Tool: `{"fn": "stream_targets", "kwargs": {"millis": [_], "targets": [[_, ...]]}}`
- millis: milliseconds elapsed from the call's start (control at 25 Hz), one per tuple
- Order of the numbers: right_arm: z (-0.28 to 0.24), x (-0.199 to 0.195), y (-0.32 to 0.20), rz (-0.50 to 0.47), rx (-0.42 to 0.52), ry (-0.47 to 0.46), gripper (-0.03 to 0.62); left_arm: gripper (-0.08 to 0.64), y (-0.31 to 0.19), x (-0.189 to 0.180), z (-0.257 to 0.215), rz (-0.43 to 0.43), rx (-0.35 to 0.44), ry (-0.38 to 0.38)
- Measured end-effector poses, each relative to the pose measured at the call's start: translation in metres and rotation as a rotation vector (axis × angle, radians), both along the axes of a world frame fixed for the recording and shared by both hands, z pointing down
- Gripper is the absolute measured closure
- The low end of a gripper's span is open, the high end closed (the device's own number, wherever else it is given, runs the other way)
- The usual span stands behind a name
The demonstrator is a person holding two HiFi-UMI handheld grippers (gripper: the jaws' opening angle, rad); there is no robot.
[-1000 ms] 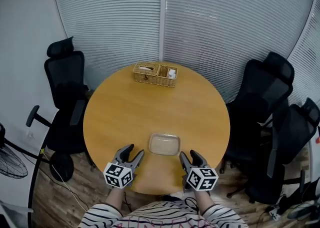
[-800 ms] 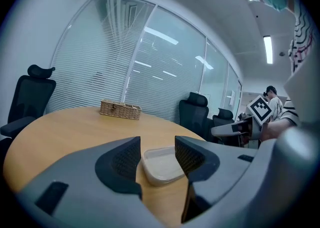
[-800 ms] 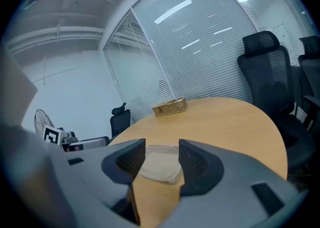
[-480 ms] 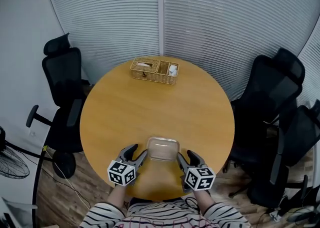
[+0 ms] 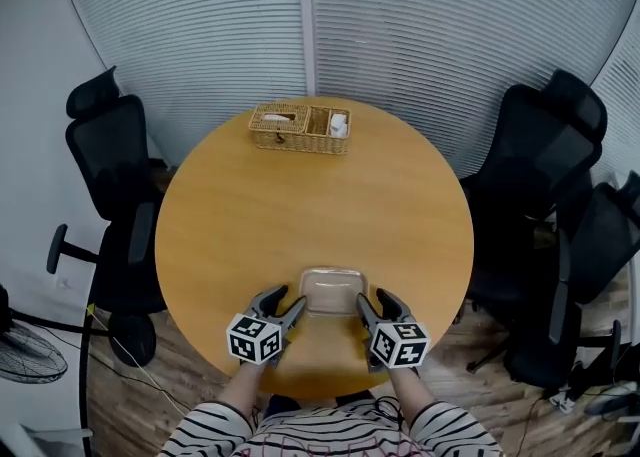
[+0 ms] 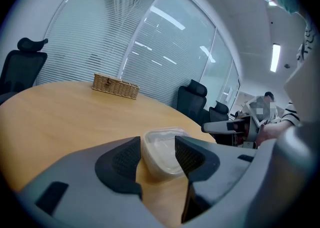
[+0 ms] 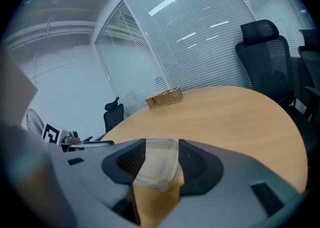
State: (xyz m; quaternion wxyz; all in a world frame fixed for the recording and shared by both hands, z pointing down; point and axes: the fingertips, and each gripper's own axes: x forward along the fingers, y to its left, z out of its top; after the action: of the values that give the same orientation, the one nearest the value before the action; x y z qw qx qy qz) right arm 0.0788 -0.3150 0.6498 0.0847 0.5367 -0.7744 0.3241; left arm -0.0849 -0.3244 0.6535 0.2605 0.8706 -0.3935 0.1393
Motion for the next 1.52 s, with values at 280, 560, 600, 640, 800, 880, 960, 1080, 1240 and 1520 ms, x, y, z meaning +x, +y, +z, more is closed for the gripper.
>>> {"fn": "stream_targets", "kwargs": {"millis": [280, 560, 600, 640, 800, 880, 960, 1080, 1240, 1520], "targets": [[0.021, -0.005, 0.001, 0.047, -0.035, 0.011, 0.377, 0.367, -0.006, 0.01, 0.015, 0.057, -0.043, 0.022], [0.032, -0.007, -0.004, 0.047, -0.04, 0.02, 0.377, 0.367, -0.015, 0.014, 0.026, 0.038, -0.08, 0.05], [0.033, -0.007, -0.004, 0.044, -0.042, 0.022, 0.378, 0.367, -0.015, 0.015, 0.028, 0.037, -0.084, 0.054], [0.035, -0.007, -0.004, 0.041, -0.043, 0.025, 0.379, 0.367, -0.015, 0.016, 0.029, 0.037, -0.088, 0.056], [0.038, -0.008, -0.006, 0.036, -0.038, 0.042, 0.382, 0.367, -0.015, 0.019, 0.035, 0.036, -0.097, 0.053], [0.039, -0.01, -0.006, 0.036, -0.035, 0.048, 0.383, 0.367, -0.014, 0.019, 0.035, 0.031, -0.093, 0.051], [0.039, -0.011, -0.005, 0.037, -0.034, 0.05, 0.385, 0.367, -0.014, 0.02, 0.033, 0.02, -0.085, 0.054], [0.038, -0.012, -0.004, 0.048, -0.034, 0.038, 0.39, 0.367, -0.014, 0.021, 0.031, 0.007, -0.079, 0.066], [0.034, -0.013, -0.004, 0.067, -0.031, 0.028, 0.391, 0.367, -0.013, 0.019, 0.03, -0.005, -0.083, 0.063], [0.033, -0.013, -0.001, 0.092, -0.031, 0.058, 0.403, 0.367, -0.01, 0.02, 0.026, 0.0, -0.059, 0.01]]}}
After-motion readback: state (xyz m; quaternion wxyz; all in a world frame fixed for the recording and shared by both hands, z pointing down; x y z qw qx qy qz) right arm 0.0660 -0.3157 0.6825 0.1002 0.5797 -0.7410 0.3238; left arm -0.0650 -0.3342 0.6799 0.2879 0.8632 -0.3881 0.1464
